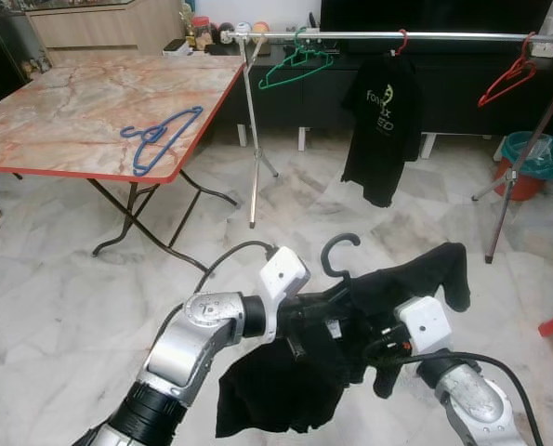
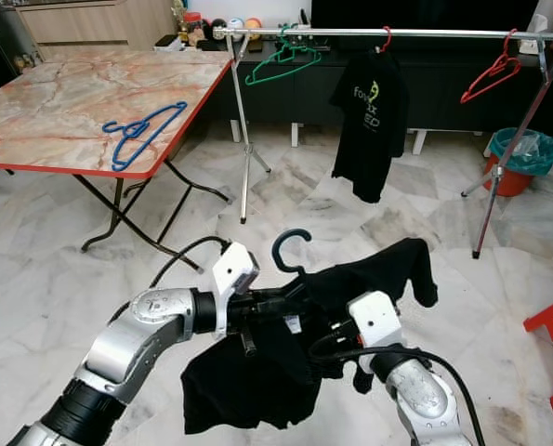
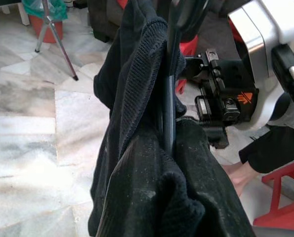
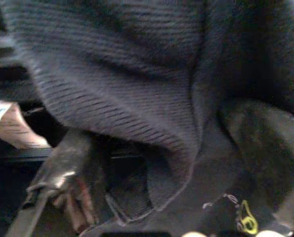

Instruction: Hang hanger

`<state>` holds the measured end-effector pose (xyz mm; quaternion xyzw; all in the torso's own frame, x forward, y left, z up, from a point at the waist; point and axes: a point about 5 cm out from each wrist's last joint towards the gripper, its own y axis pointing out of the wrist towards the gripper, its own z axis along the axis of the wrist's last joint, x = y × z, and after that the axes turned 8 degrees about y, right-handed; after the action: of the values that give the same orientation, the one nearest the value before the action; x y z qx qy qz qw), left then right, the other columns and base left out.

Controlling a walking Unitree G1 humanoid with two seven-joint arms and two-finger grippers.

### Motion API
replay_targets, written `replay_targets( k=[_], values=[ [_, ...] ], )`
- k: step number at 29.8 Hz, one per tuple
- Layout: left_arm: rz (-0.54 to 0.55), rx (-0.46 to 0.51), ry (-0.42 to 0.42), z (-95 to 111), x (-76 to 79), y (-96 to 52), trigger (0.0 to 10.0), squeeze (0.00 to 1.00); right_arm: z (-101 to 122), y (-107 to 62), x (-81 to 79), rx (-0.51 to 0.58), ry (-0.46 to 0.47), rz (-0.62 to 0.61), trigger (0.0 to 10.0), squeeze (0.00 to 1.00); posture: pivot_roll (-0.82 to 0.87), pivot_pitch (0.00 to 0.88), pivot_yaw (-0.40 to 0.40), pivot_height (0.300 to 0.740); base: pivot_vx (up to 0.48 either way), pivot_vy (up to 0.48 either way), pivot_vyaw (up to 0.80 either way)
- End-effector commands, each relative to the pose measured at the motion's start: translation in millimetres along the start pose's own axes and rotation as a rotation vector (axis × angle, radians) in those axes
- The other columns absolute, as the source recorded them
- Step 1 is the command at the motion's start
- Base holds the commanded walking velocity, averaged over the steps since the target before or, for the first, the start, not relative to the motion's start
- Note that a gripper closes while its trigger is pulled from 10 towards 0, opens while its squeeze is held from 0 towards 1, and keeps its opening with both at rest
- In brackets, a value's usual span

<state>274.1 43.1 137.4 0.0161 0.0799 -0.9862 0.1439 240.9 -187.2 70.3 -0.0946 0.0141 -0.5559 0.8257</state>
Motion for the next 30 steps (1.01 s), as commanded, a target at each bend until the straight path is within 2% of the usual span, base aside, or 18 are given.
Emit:
replay_targets(
  k=[1,18,30],
  values=[
    [-0.031,0.022,0.024,6,3.4,1.0,10.0,0.0,1,0.6,5.8,0.008,-0.002,-0.041,0.0,0.0,-0.07,0.0,0.061,0.74,0.0,0.0,0.0],
    [-0.04,-0.016,0.038,-2,5.9,-0.2,10.0,0.0,4,1.3,9.4,0.016,-0.021,-0.06,0.0,0.0,-0.07,0.0,0.059,0.74,0.0,0.0,0.0],
    [0.052,-0.108,0.101,-16,-8.3,-7.6,10.0,0.0,3,3.9,8.2,0.004,-0.034,-0.05,0.0,0.0,-0.07,0.0,0.059,0.74,0.0,0.0,0.0]
  ],
)
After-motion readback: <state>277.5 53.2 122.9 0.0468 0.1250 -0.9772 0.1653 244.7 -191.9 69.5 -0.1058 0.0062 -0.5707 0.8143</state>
